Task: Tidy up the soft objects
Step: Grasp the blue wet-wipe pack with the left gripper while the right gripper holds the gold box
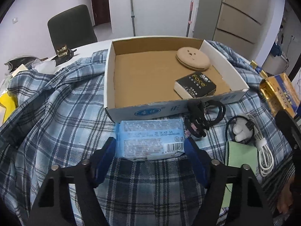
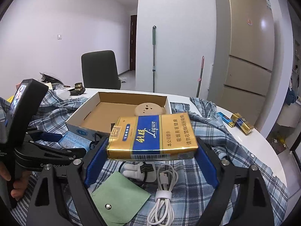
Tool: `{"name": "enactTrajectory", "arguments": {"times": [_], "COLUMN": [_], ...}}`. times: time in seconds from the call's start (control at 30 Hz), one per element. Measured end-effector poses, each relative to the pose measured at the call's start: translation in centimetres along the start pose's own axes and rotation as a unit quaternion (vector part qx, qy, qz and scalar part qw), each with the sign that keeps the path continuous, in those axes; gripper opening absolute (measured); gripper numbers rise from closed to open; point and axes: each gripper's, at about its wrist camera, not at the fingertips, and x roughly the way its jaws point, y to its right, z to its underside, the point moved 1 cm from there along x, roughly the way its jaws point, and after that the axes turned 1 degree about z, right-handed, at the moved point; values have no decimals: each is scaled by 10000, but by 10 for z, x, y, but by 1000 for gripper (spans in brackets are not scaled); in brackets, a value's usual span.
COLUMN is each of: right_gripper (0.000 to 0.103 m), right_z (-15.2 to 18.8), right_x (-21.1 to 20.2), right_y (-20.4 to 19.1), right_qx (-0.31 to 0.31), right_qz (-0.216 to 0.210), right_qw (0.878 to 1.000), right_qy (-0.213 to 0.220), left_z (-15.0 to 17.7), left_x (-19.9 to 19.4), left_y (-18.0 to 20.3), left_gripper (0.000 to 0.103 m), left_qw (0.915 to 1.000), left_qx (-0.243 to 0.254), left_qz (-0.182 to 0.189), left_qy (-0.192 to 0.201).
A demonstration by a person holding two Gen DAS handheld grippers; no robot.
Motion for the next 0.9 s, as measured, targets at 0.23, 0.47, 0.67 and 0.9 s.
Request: {"name": "enactTrajectory", "arguments": {"times": [0.23,0.47,0.67,0.9], "right_gripper": [87,87,87,87], "right_z": [0,-1,-1,-1], "right_x": [-1,0,0,2], "right_y": [0,0,-1,0], "right_qx": [5,7,10,32], "right_qz": [-14,-28,-31,-63], "right_qw": [10000,10000,10000,10000], "right_qy": [20,-7,-18,-61], "left_z": [2,2,2,-11], "left_x": [-5,-5,14,13], "left_y": [-9,6,23,16], "left_gripper": [55,90,90,90], "left_qw": [9996,9995,9973,9988], "left_qx": [-214,163,631,436], "left_qz": [128,255,61,6], "left_qy": [111,90,-379,-214]}}
